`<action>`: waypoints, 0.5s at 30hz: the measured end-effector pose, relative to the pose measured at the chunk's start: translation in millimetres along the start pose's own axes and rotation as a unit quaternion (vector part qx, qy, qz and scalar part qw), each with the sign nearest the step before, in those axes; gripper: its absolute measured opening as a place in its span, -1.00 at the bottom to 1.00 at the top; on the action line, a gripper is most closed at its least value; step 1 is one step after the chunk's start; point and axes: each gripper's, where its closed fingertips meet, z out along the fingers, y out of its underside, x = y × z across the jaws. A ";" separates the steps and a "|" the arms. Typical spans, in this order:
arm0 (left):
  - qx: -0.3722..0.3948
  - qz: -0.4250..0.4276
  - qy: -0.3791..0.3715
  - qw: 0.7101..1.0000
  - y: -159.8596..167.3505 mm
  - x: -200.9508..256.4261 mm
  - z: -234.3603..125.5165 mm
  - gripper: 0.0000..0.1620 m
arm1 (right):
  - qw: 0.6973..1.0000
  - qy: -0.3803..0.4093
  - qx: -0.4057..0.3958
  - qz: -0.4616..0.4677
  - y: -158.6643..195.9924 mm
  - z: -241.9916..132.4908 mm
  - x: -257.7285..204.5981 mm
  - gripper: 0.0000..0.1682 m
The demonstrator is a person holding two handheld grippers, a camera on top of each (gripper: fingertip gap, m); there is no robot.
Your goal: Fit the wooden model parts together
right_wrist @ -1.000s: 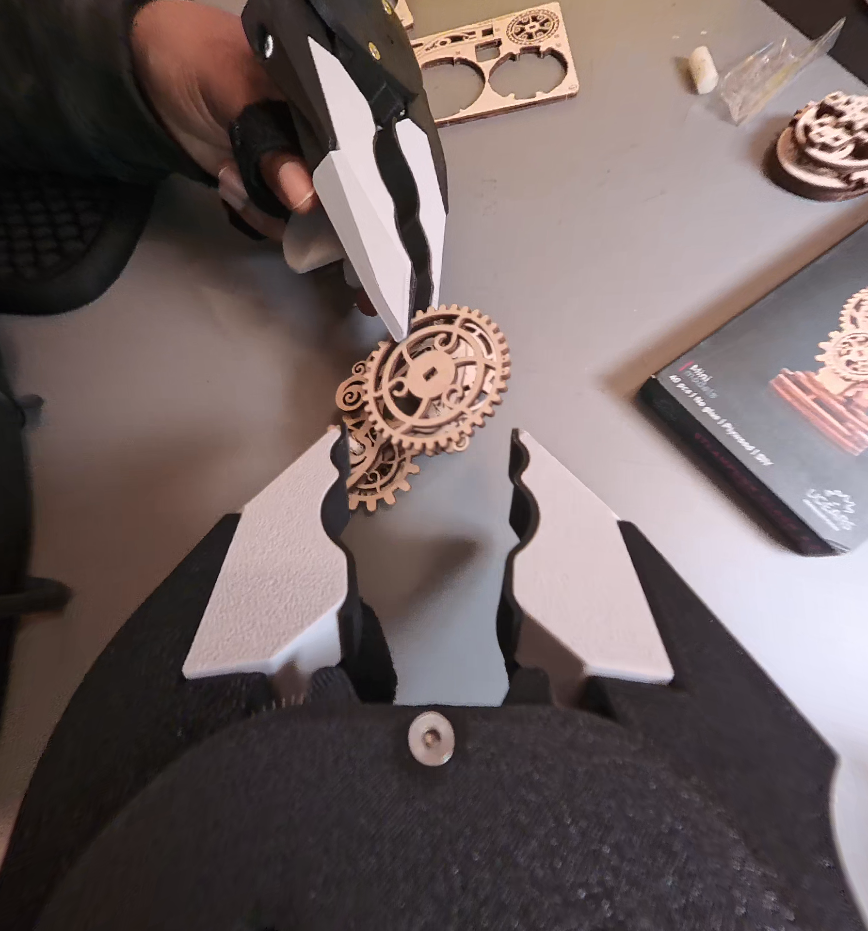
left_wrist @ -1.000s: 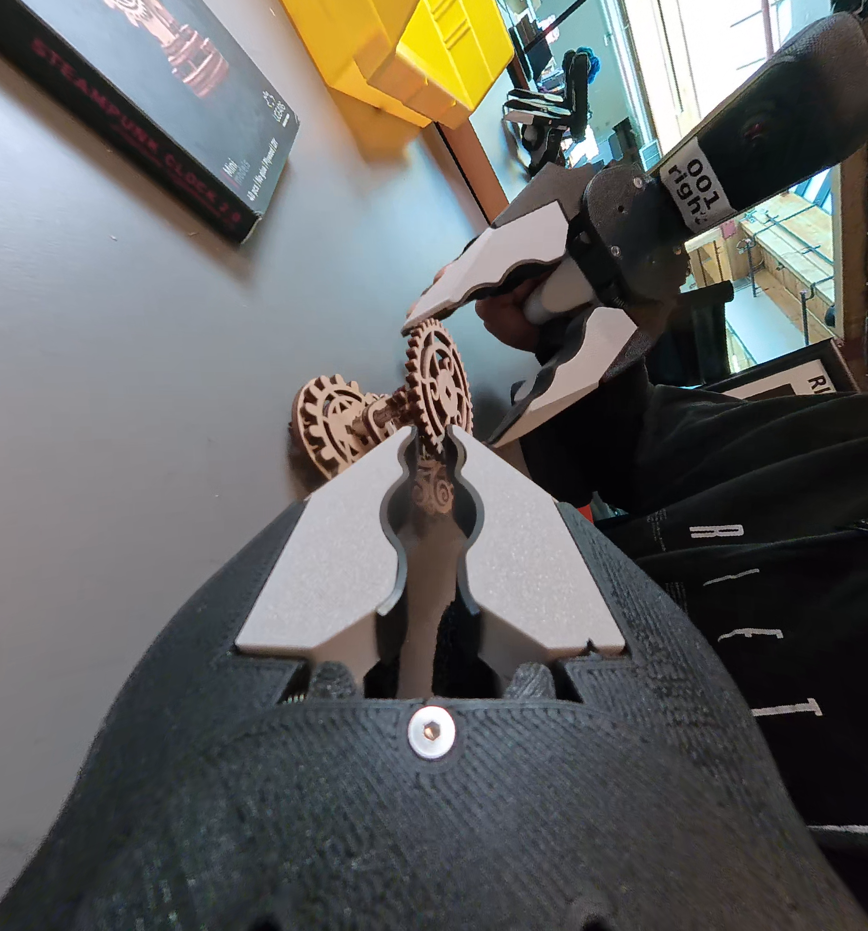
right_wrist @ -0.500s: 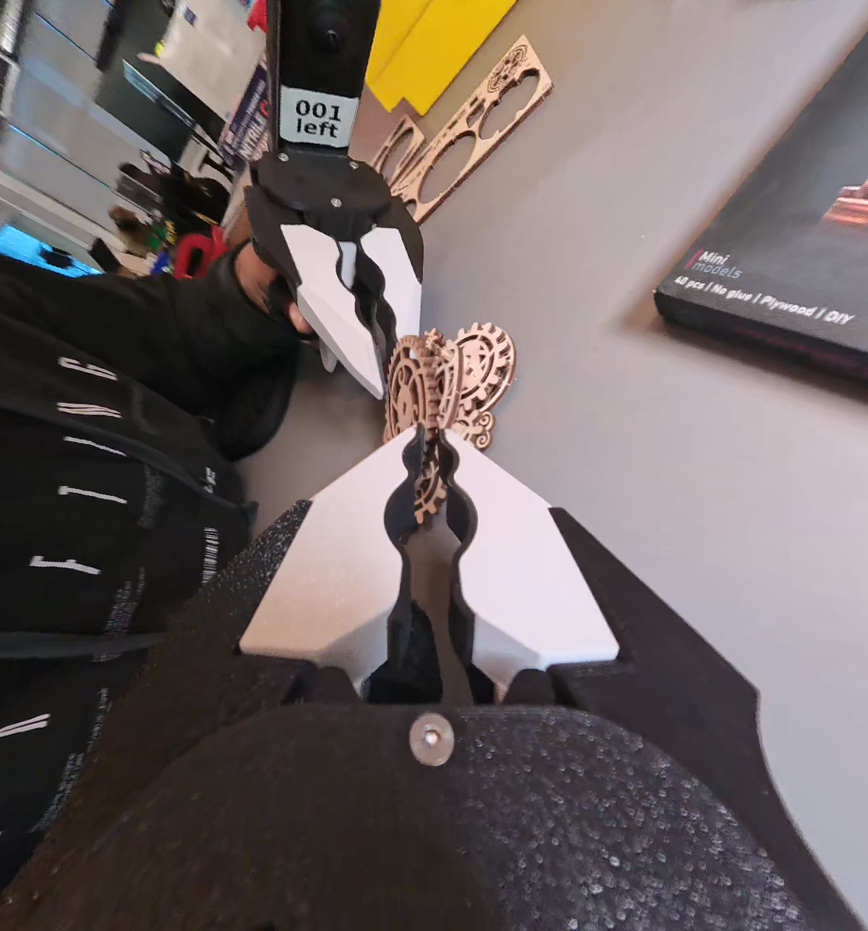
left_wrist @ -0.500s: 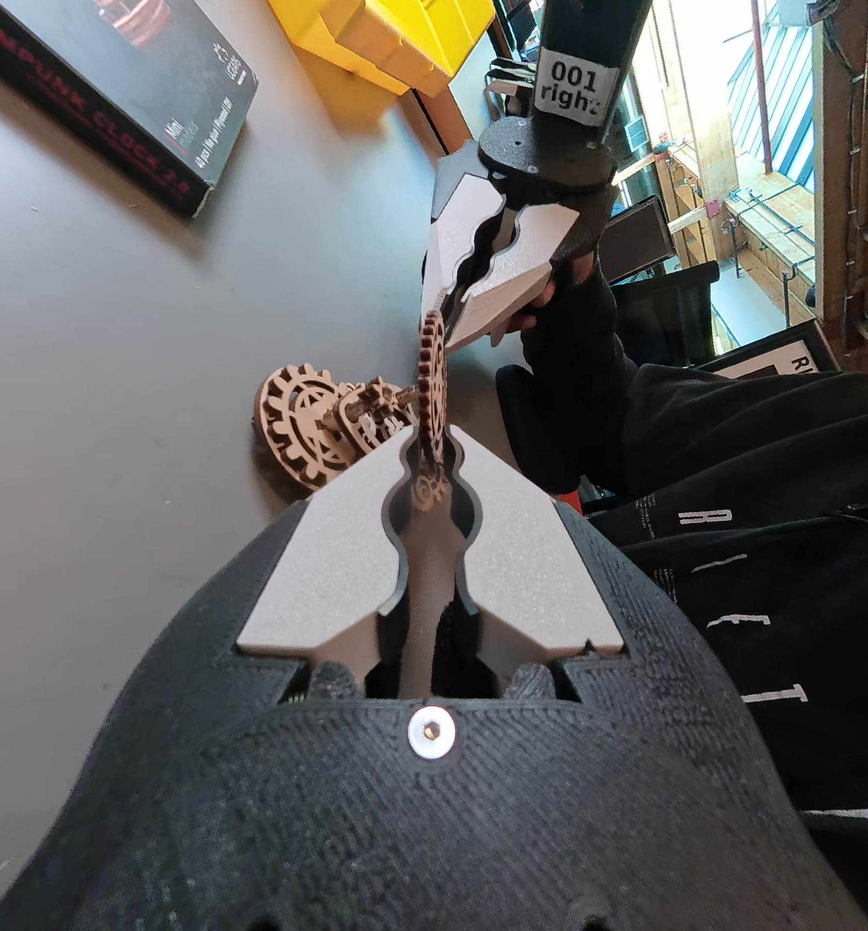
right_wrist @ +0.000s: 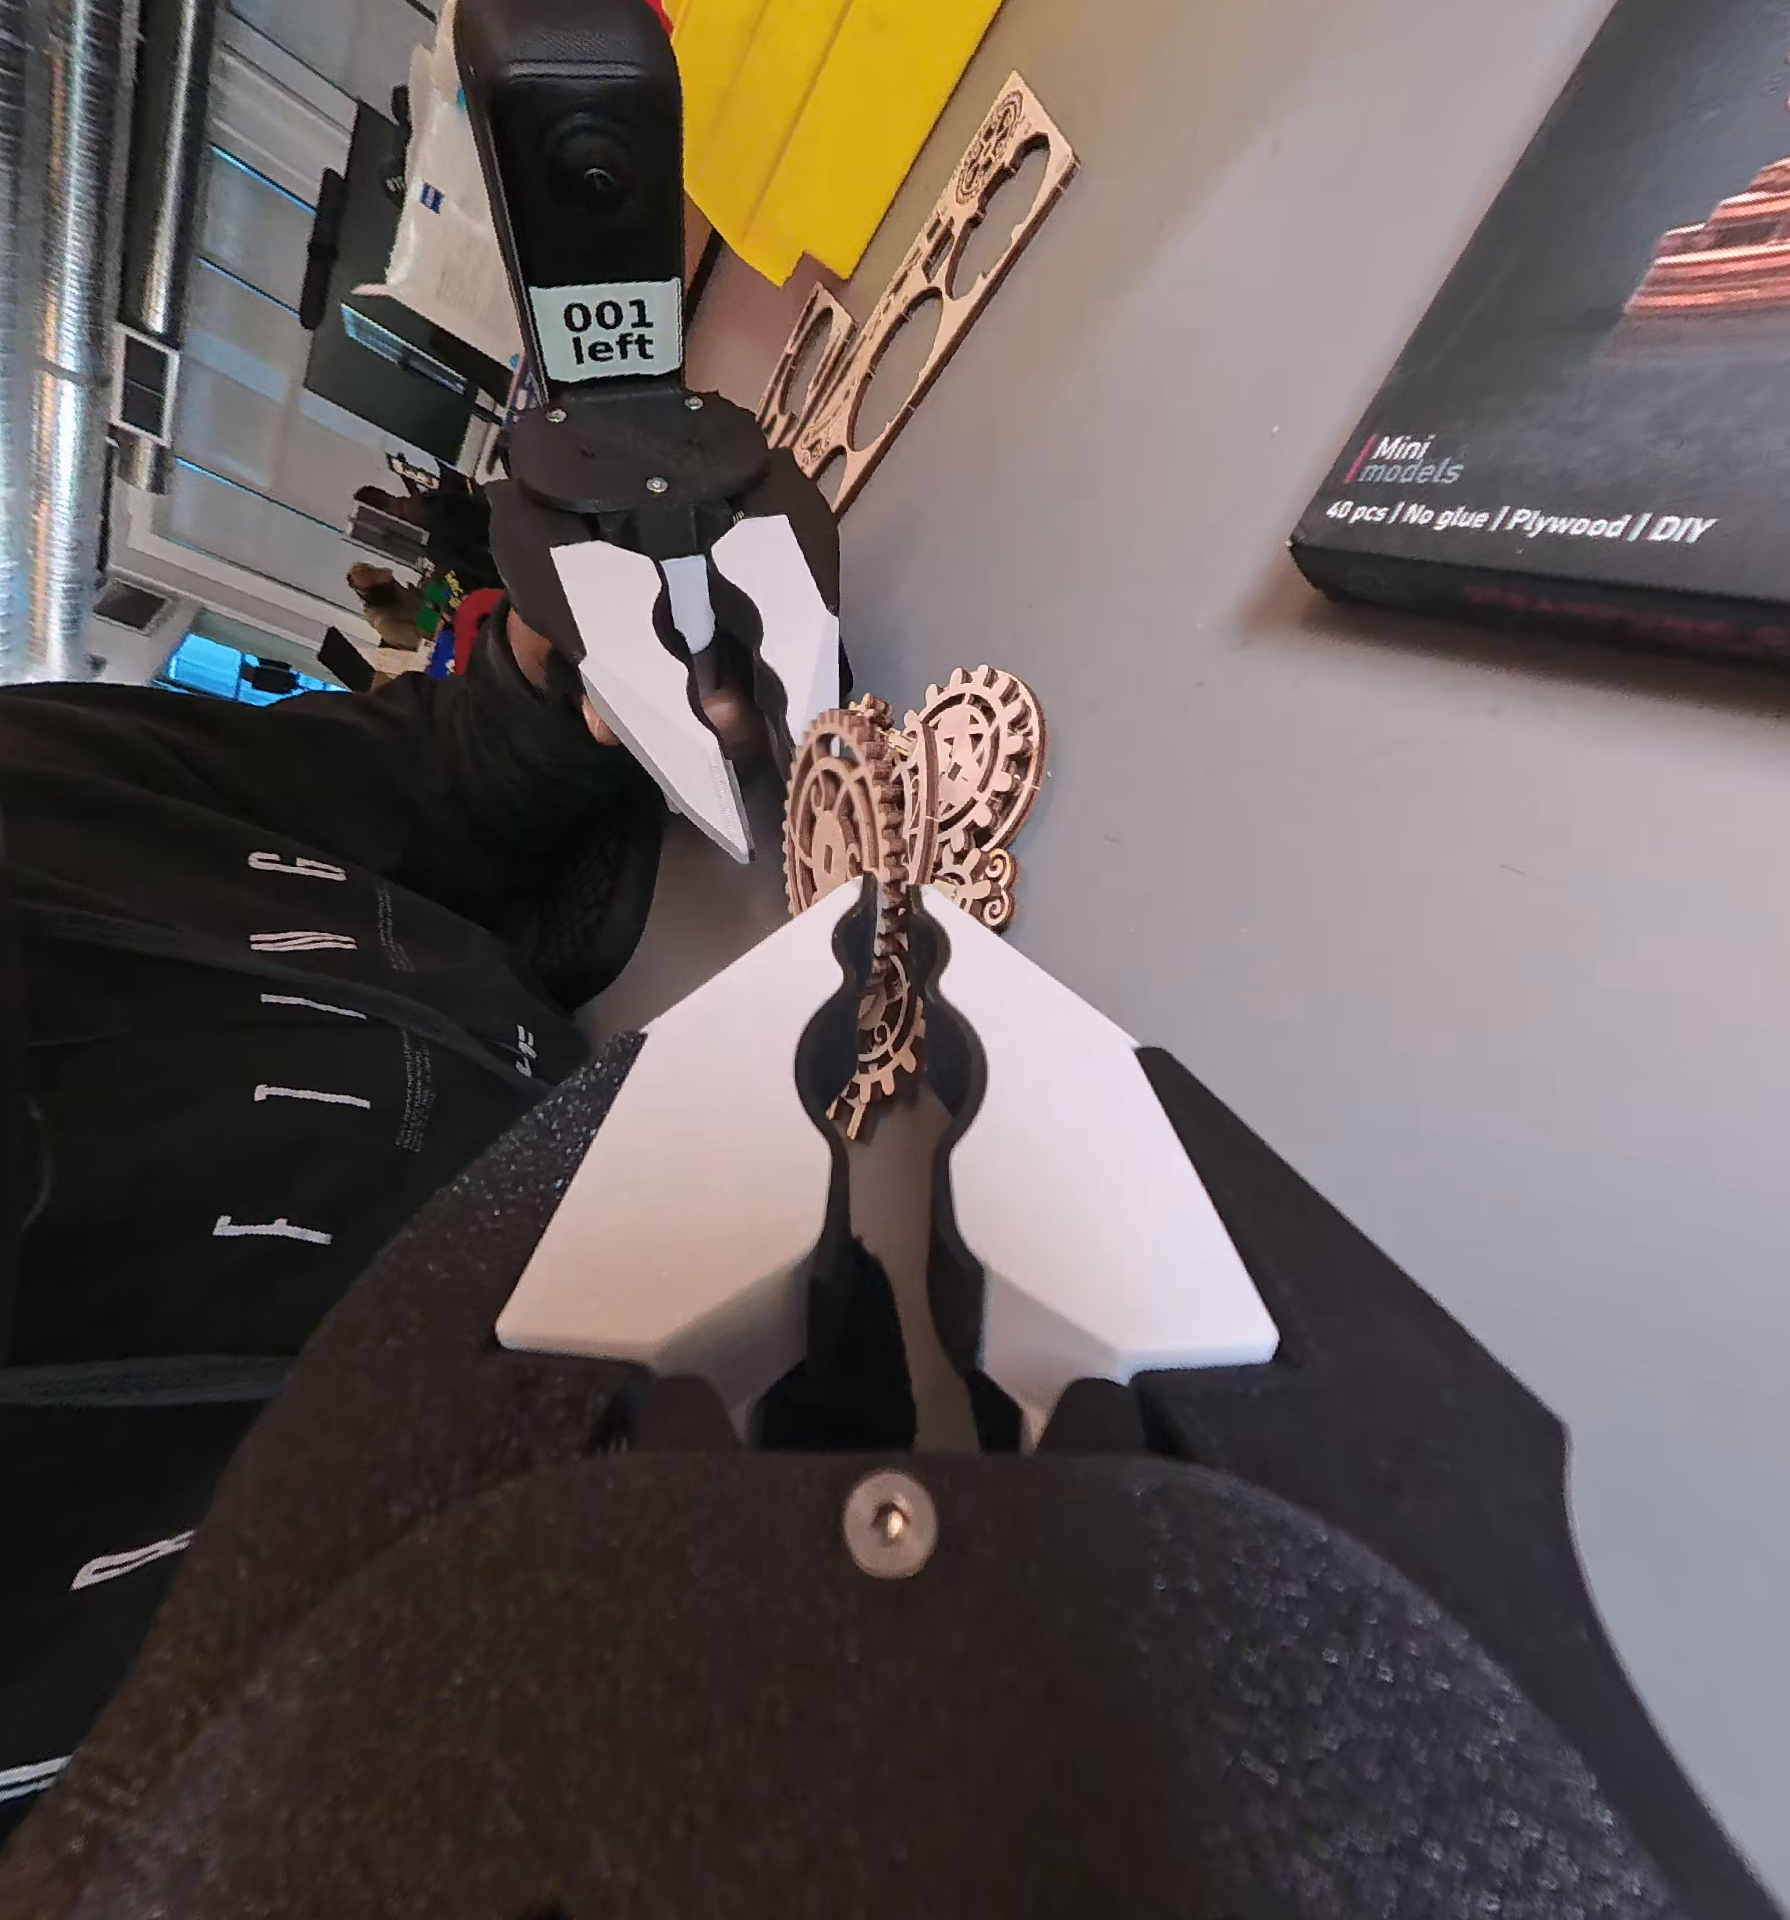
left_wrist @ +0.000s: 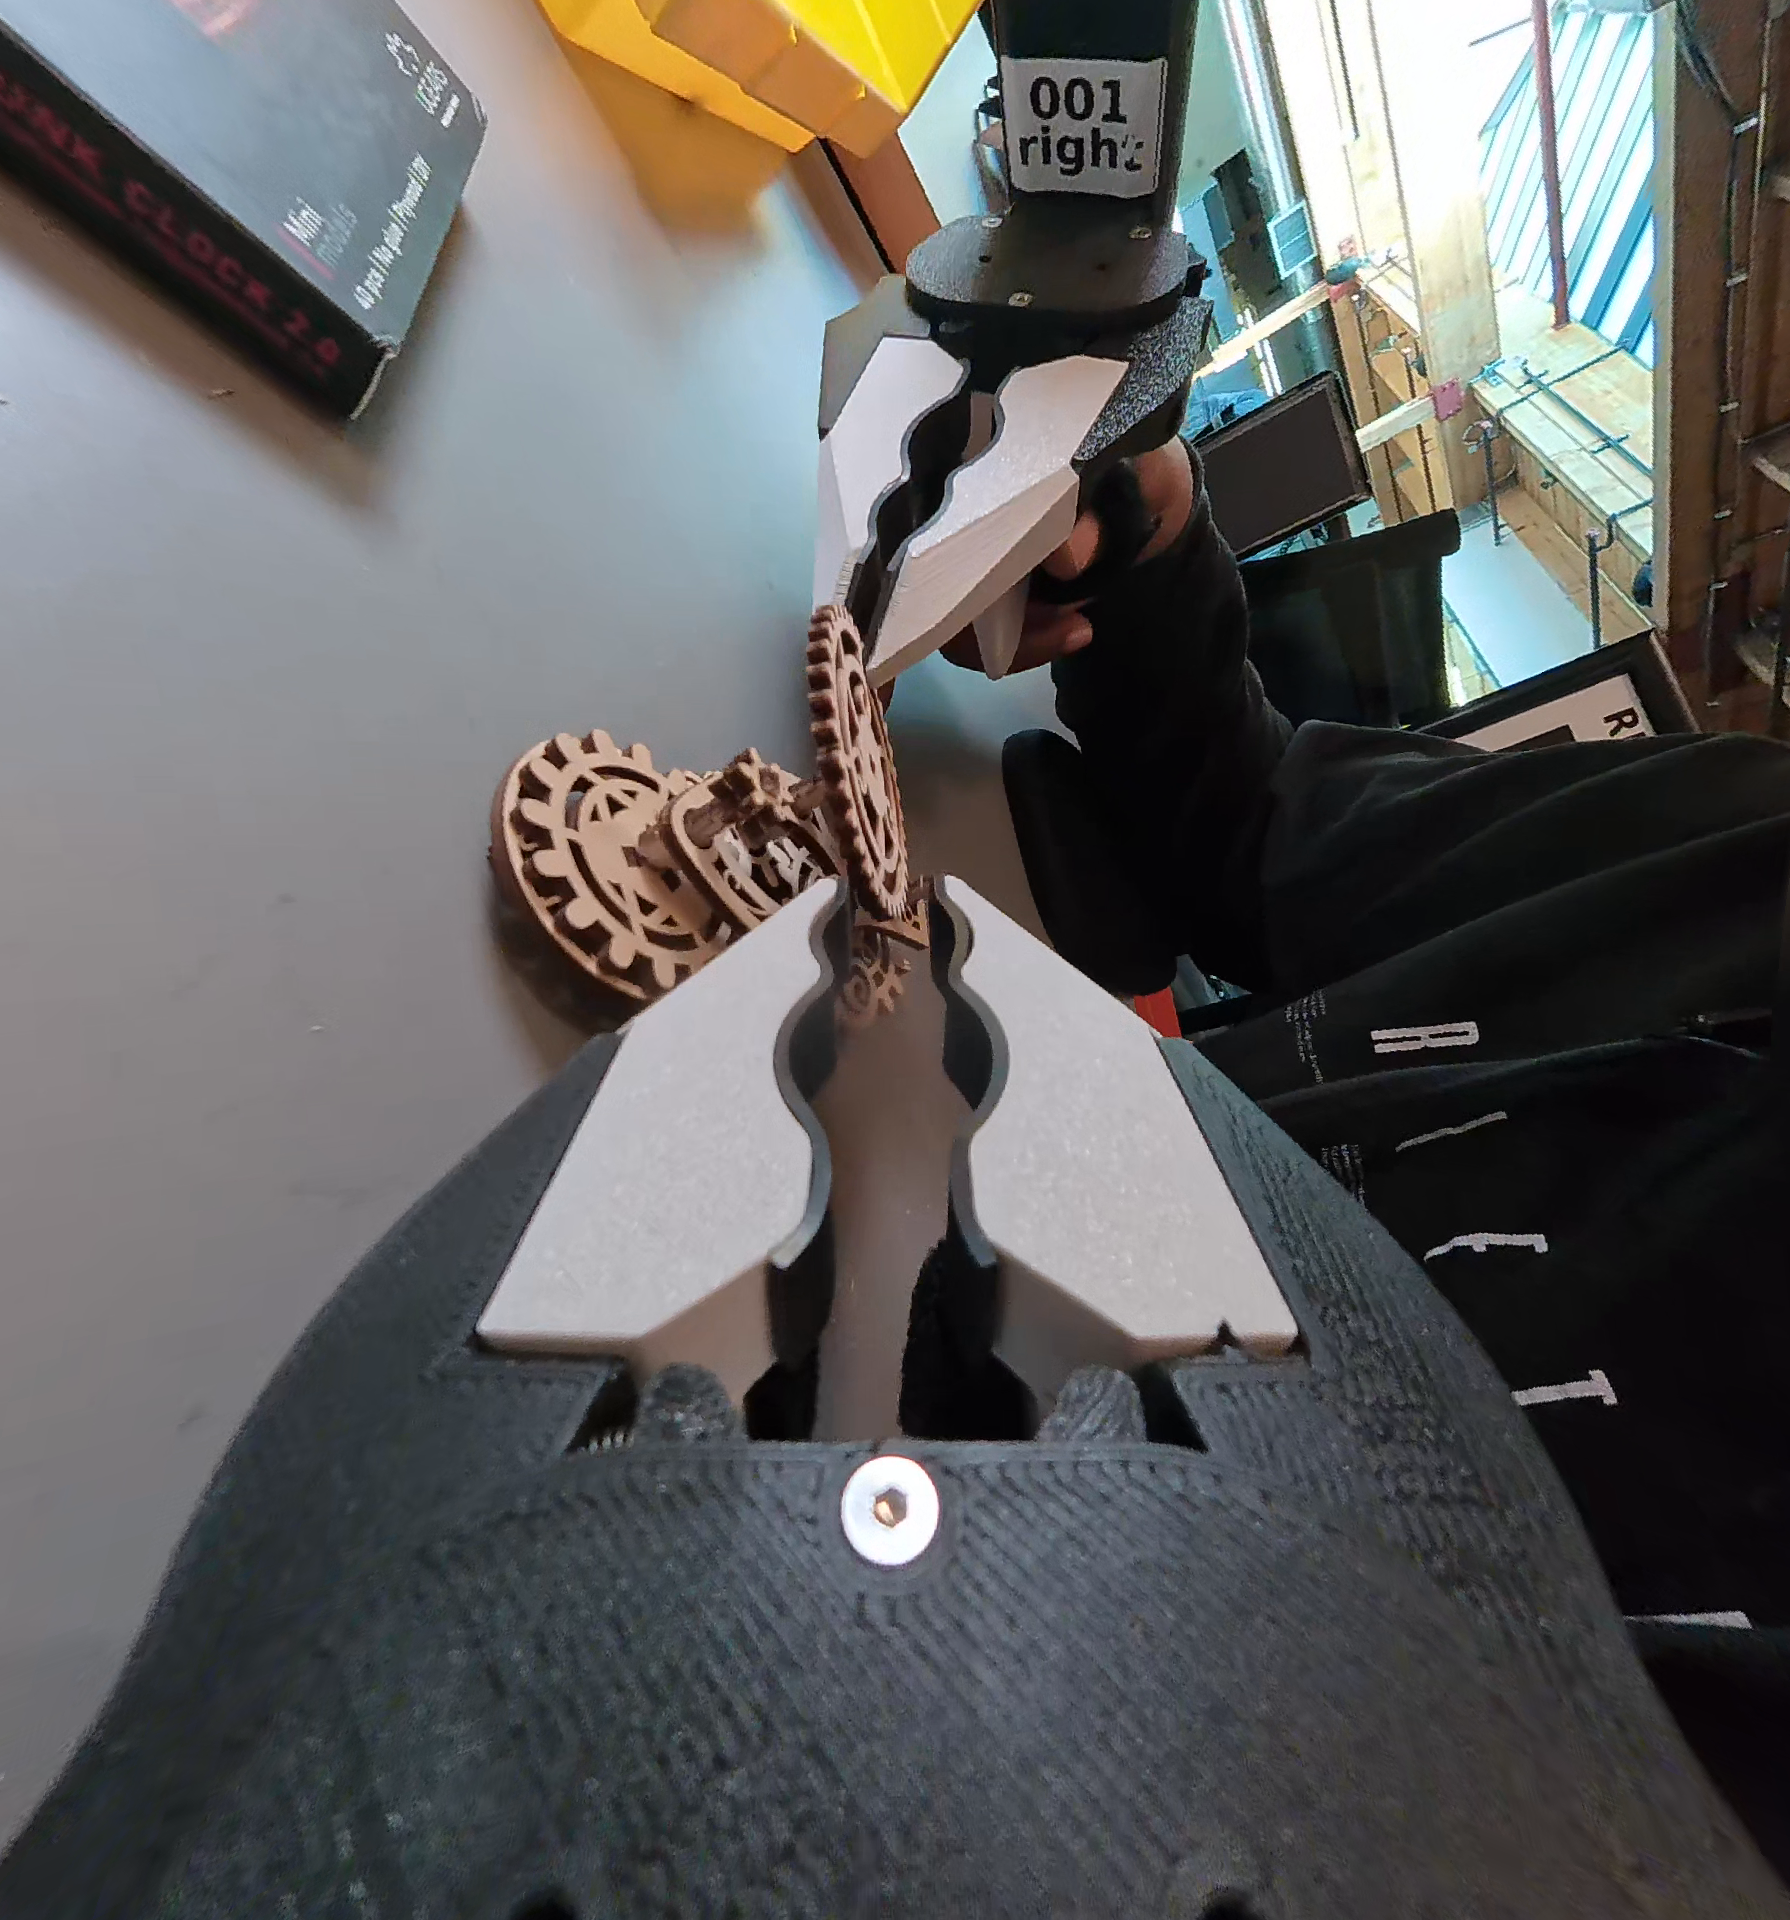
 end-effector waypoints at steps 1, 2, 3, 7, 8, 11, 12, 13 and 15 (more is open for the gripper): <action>0.000 0.000 0.001 1.000 0.0 0.1 -0.6 -0.85 | 1.000 0.000 0.001 0.002 0.0 -0.3 0.3 -0.97; -0.001 0.000 0.001 1.000 0.2 0.3 -0.9 -0.85 | 1.000 0.001 0.001 0.003 -0.1 -0.9 0.8 -0.97; -0.002 -0.001 0.002 1.000 0.8 0.5 -0.9 -0.84 | 1.000 0.001 0.003 0.004 -0.6 -1.5 0.7 -0.97; 0.010 0.002 -0.003 1.000 -3.0 0.0 -2.1 -0.89 | 1.000 -0.004 0.007 0.010 -1.8 -3.6 -1.2 -0.97; 0.014 0.003 -0.005 1.000 -4.7 -0.3 -3.0 -0.91 | 1.000 -0.003 0.008 0.010 -2.1 -4.5 -1.3 -0.97; 0.010 0.001 -0.007 1.000 -3.5 -1.4 -2.8 -0.94 | 1.000 -0.001 0.006 0.012 -0.2 -3.7 0.3 -0.97; 0.009 -0.001 -0.006 1.000 -2.7 -1.3 -2.5 -0.94 | 1.000 -0.002 0.002 0.014 1.3 -2.3 0.1 -0.97; 0.008 -0.002 -0.005 1.000 -2.4 -1.6 -3.0 -0.95 | 1.000 -0.002 0.000 0.014 2.1 -1.6 0.5 -0.96; 0.016 -0.005 -0.003 1.000 -4.9 -1.4 -5.1 -0.96 | 1.000 -0.003 -0.001 0.016 2.6 -1.2 -0.2 -0.97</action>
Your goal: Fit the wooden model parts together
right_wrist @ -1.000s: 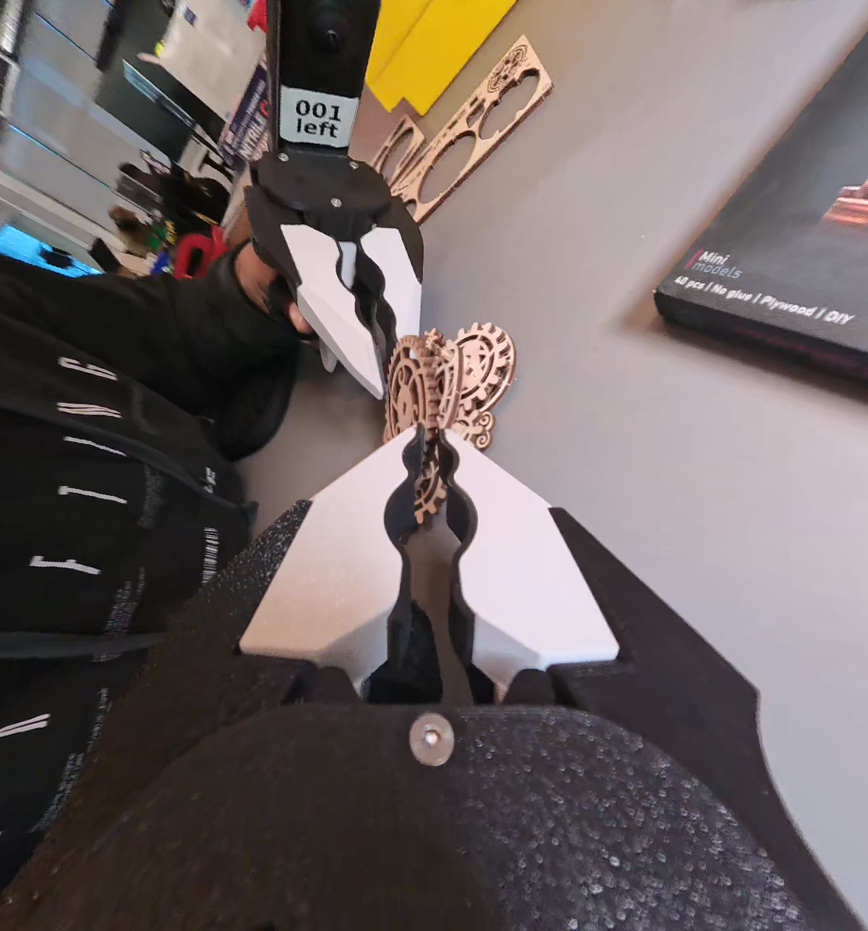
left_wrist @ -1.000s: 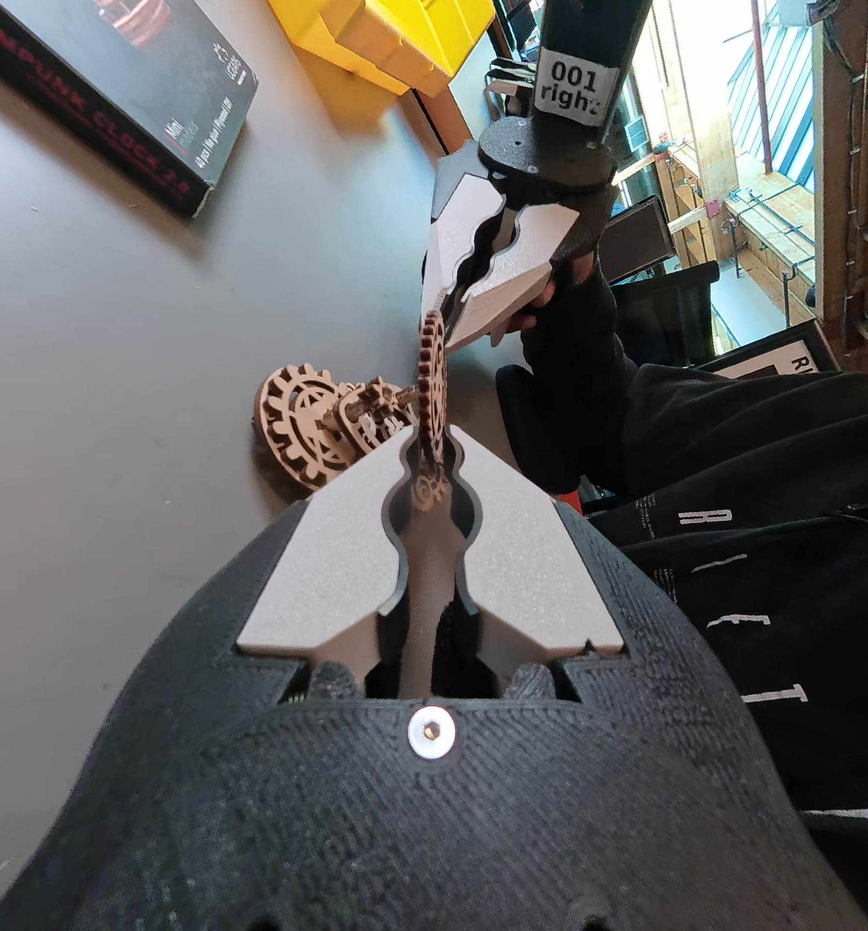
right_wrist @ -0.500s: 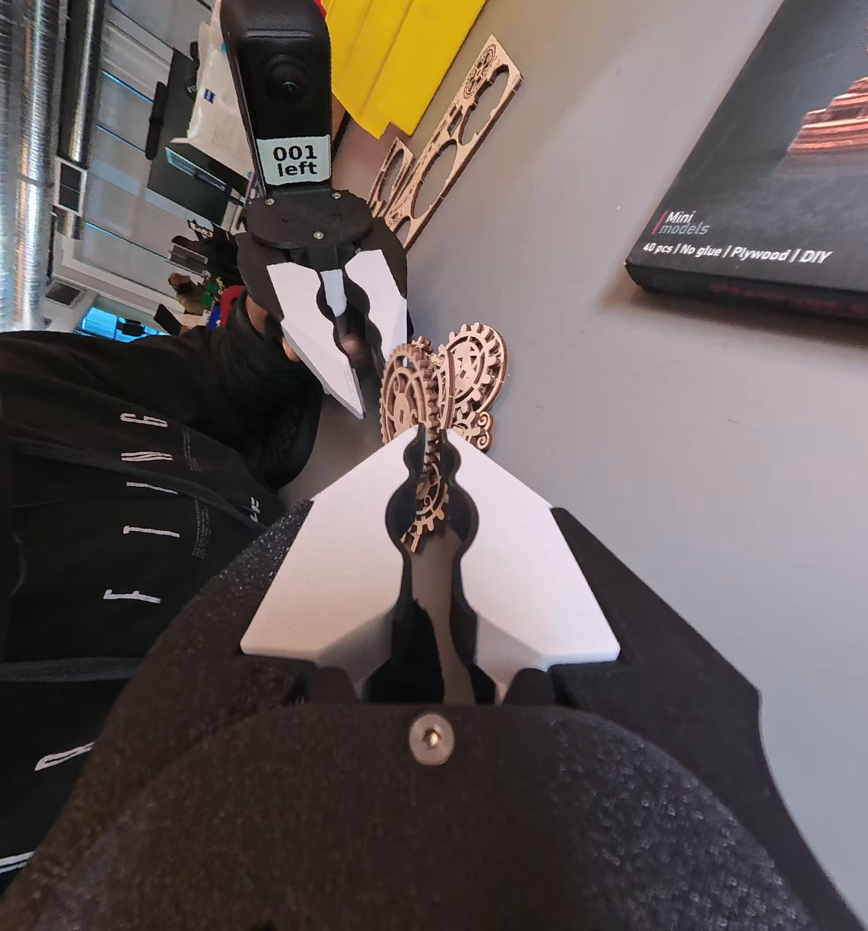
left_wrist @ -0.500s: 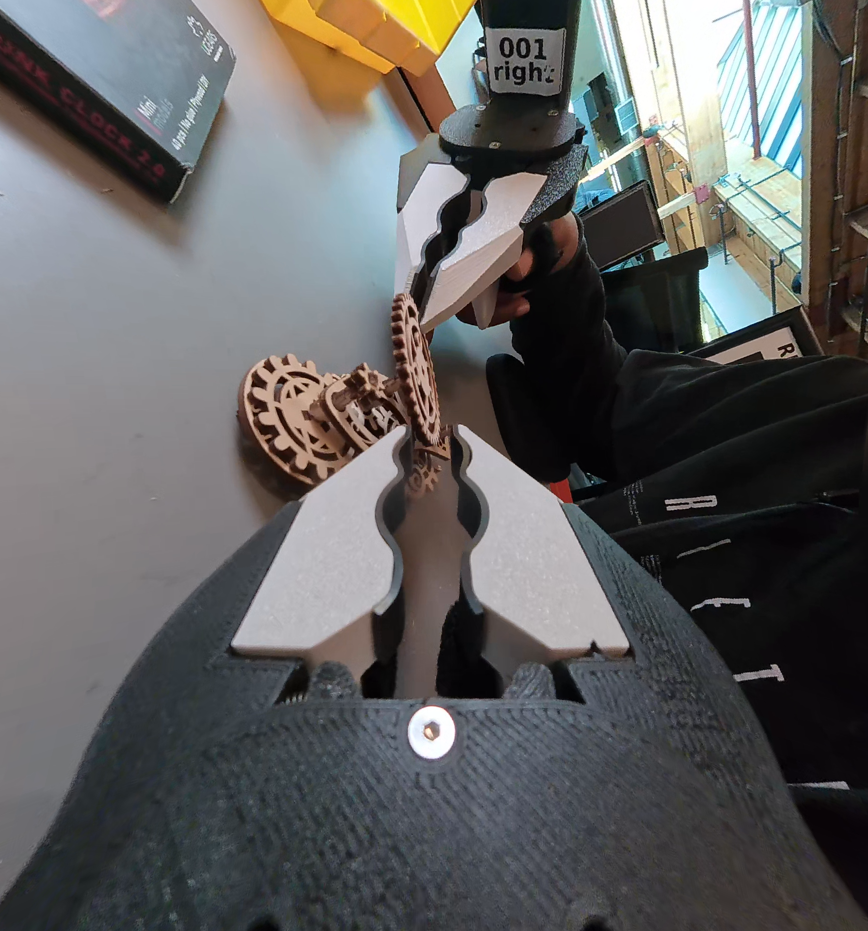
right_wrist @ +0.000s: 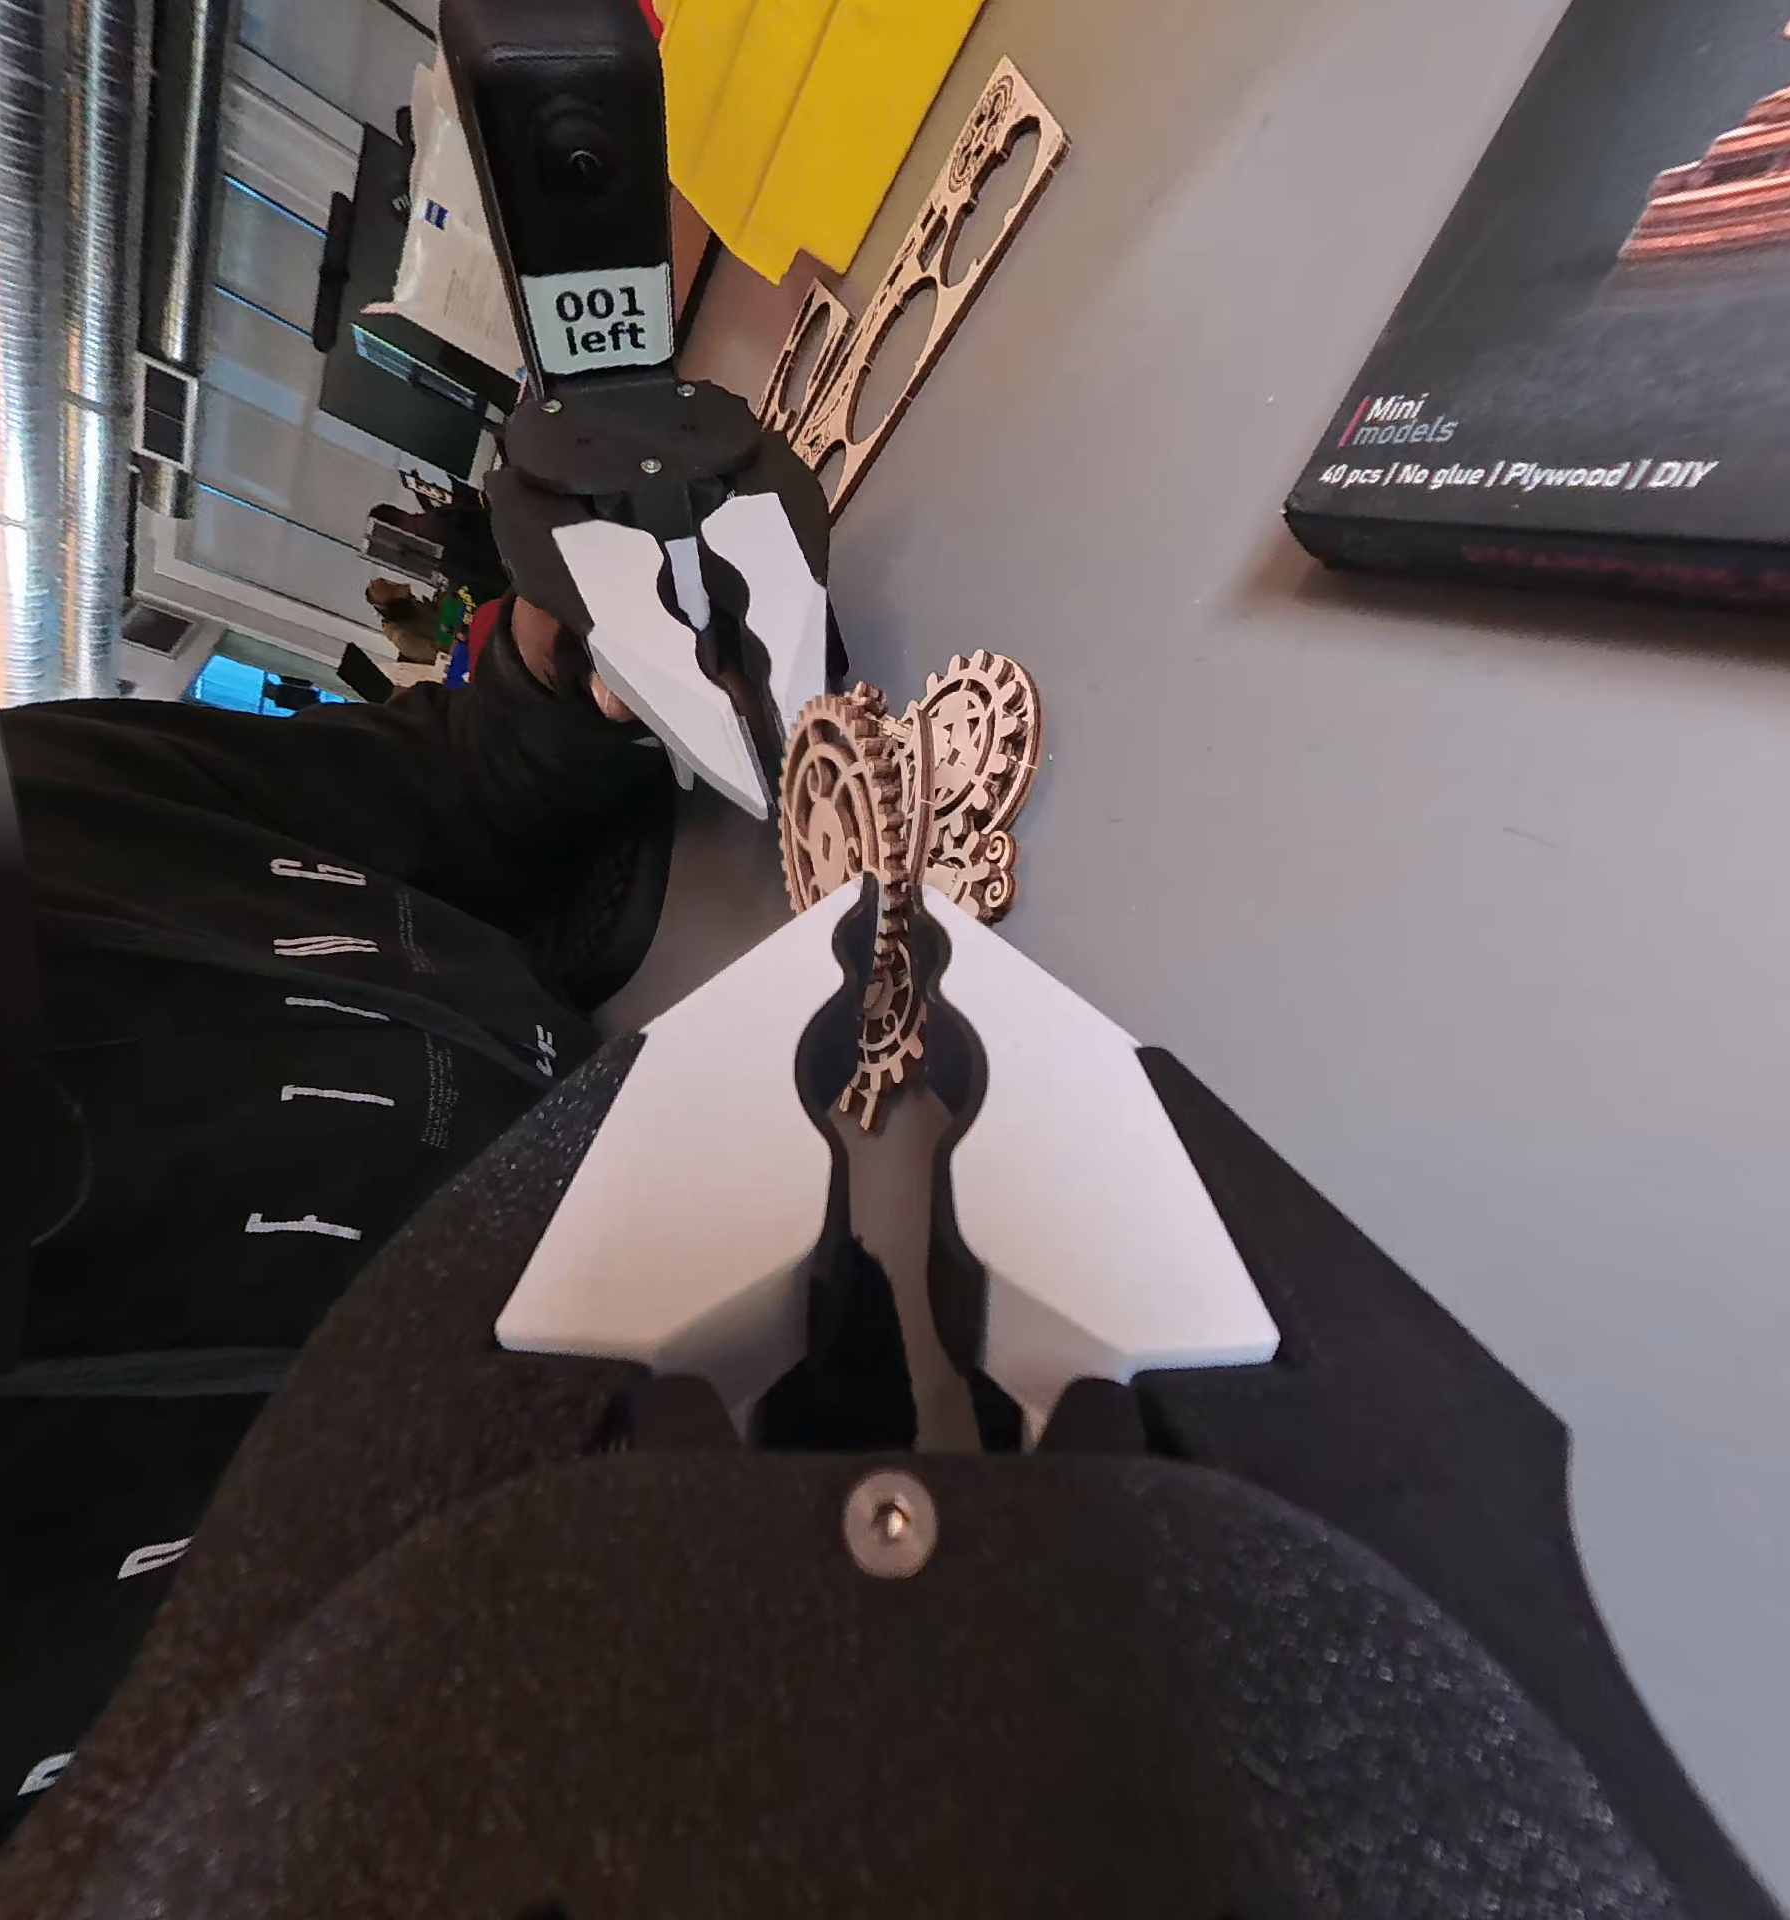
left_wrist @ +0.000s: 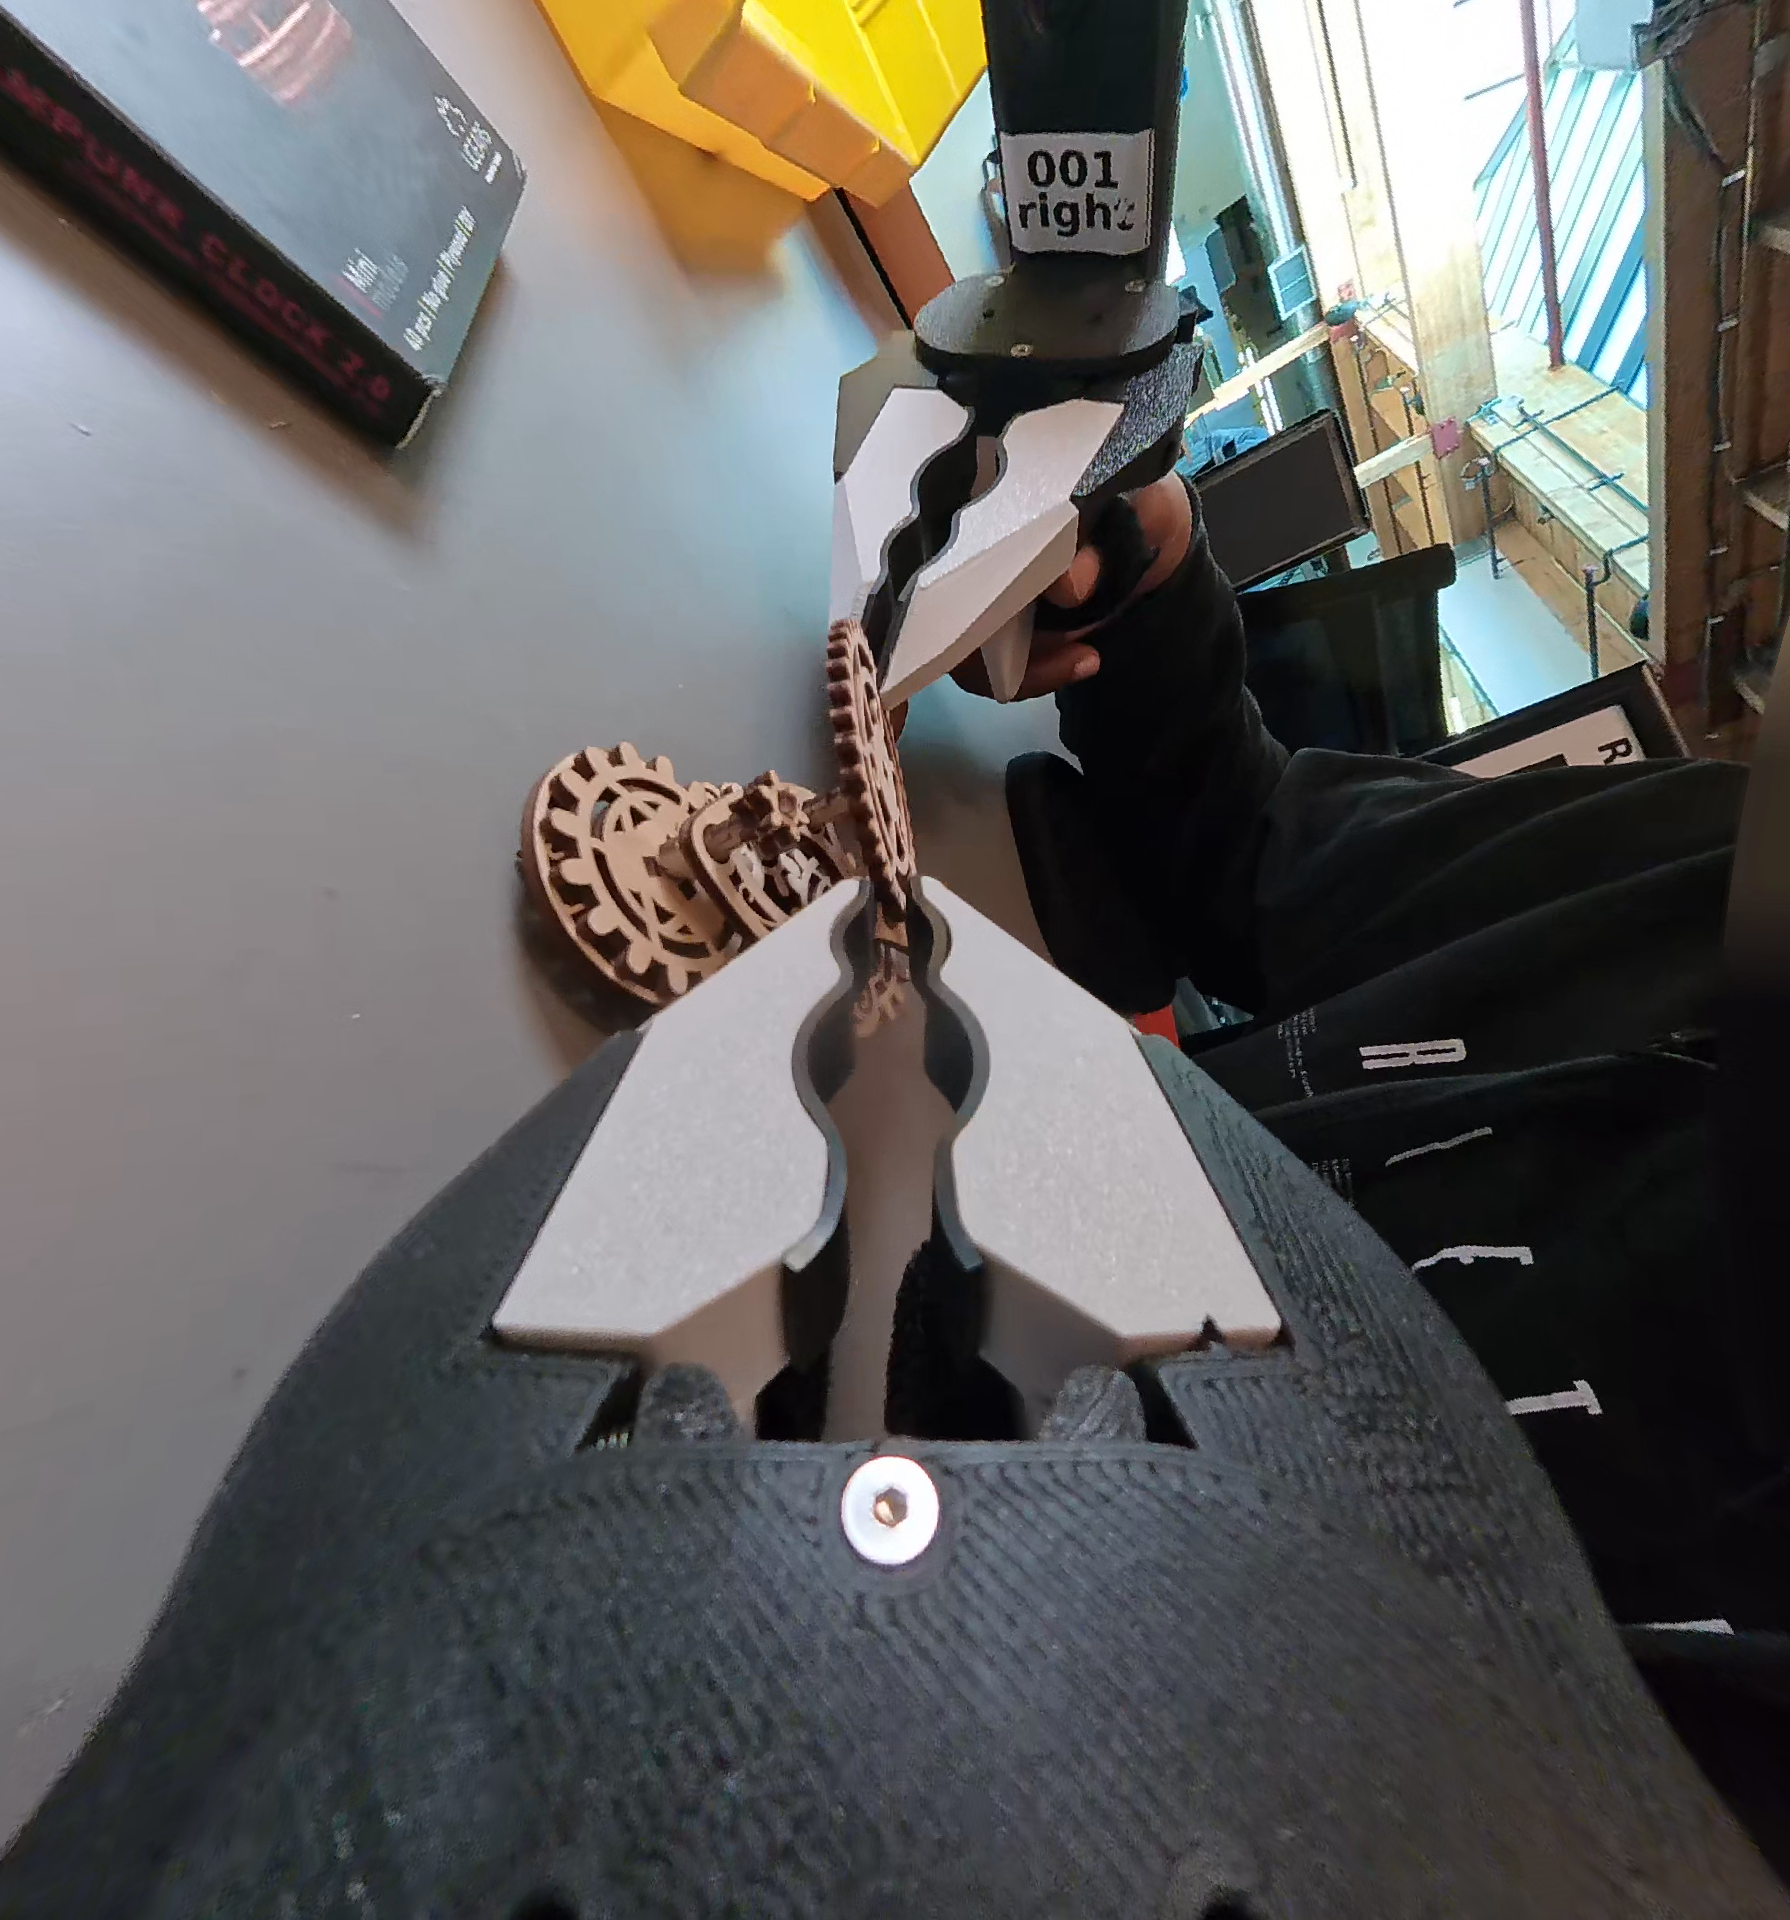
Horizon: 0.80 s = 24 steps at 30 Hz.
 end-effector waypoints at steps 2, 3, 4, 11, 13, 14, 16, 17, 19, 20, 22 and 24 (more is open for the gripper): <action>0.004 -0.004 0.003 1.000 -1.3 -0.1 -1.1 -0.98 | 1.000 0.001 0.001 0.002 0.0 0.9 -0.1 -0.96; 0.004 -0.005 0.001 1.000 -1.1 -1.0 -1.1 -0.98 | 1.000 0.005 0.001 0.003 -0.1 1.2 0.9 -0.96; 0.004 -0.006 0.001 1.000 -0.8 -1.4 -0.9 -0.98 | 1.000 0.005 0.000 0.005 0.4 1.2 1.0 -0.96; 0.001 -0.002 -0.004 1.000 0.1 -2.4 -0.2 -0.95 | 1.000 0.002 -0.002 0.000 0.9 -0.3 -1.1 -0.85; 0.000 0.001 -0.007 1.000 0.0 -2.3 -0.8 -0.93 | 1.000 0.002 0.000 -0.001 0.3 -0.8 -1.4 -0.84; -0.001 0.003 -0.009 1.000 0.2 -2.4 -1.2 -0.92 | 1.000 0.004 -0.002 -0.004 0.6 -1.0 -0.9 -0.82; -0.002 0.008 -0.014 1.000 0.4 -3.0 -2.2 -0.90 | 1.000 0.007 -0.004 -0.009 1.3 -1.3 -0.7 -0.79; -0.002 0.010 -0.016 1.000 0.5 -3.1 -2.8 -0.90 | 1.000 0.005 -0.005 -0.010 1.5 -1.2 -1.5 -0.79; -0.002 0.012 -0.018 1.000 0.6 -3.0 -3.7 -0.89 | 1.000 0.004 -0.007 -0.013 2.5 -0.5 -2.2 -0.78; -0.003 0.013 -0.019 1.000 0.7 -2.9 -4.2 -0.88 | 1.000 0.005 -0.010 -0.014 3.3 -0.1 -2.2 -0.78; -0.002 0.016 -0.020 1.000 0.5 -2.5 -5.7 -0.86 | 1.000 0.004 -0.011 -0.016 3.8 0.0 -2.1 -0.77; 0.000 0.025 -0.022 0.999 -0.7 -1.1 -7.7 -0.83 | 1.000 0.005 -0.010 -0.016 3.6 -0.4 -1.5 -0.77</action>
